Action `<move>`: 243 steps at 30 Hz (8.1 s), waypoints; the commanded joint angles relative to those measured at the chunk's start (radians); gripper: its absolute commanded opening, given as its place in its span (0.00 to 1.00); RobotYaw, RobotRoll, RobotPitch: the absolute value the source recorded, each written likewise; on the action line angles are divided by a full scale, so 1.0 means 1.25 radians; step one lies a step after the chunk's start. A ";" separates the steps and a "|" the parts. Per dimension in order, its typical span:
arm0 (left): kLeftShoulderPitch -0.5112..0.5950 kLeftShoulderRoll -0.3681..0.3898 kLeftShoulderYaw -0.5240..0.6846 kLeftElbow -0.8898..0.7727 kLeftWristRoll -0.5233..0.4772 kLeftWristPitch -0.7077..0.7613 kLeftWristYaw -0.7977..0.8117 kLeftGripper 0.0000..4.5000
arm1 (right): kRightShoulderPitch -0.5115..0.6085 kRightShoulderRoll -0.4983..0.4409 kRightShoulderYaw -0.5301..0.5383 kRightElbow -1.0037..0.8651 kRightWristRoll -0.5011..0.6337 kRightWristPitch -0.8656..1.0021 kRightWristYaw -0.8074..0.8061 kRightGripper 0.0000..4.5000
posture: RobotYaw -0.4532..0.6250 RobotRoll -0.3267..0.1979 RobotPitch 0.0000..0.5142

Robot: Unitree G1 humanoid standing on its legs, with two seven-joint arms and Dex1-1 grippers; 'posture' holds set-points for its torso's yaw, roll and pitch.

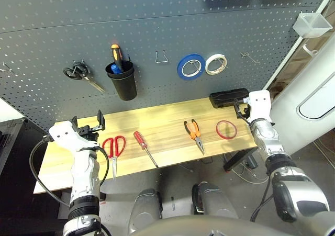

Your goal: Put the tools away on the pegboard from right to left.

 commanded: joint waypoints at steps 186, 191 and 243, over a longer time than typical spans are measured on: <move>0.011 0.359 -0.363 -0.524 -0.071 0.541 -0.649 1.00 | -0.079 0.131 0.161 -0.500 0.096 1.196 0.028 0.99 | 0.41 0.62 0.48; 0.036 0.363 -0.351 -0.571 -0.082 0.572 -0.639 1.00 | -0.113 0.149 0.156 -0.380 0.080 1.120 0.023 0.99 | 0.44 0.62 0.49; 0.024 0.523 0.111 -0.683 -0.576 0.859 -0.674 1.00 | -0.121 0.011 0.171 -0.863 0.206 0.990 0.362 0.46 | 0.52 0.62 0.18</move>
